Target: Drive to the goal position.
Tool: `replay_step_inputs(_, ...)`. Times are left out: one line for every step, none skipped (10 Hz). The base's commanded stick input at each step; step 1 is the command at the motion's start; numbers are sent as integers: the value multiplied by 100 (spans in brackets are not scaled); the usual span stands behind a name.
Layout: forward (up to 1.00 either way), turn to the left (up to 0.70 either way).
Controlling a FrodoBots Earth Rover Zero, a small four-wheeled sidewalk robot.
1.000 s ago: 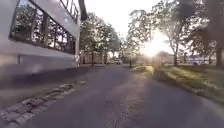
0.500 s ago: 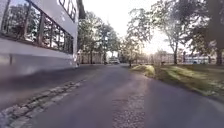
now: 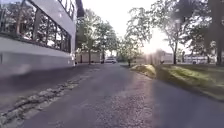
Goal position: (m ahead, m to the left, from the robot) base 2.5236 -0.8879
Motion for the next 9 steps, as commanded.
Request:
replay_step_inputs(70, 0)
replay_step_inputs(70, 0)
replay_step_inputs(70, 0)
replay_step_inputs(70, 0)
replay_step_inputs(70, 0)
replay_step_inputs(70, 0)
replay_step_inputs(70, 0)
replay_step_inputs(70, 0)
replay_step_inputs(70, 0)
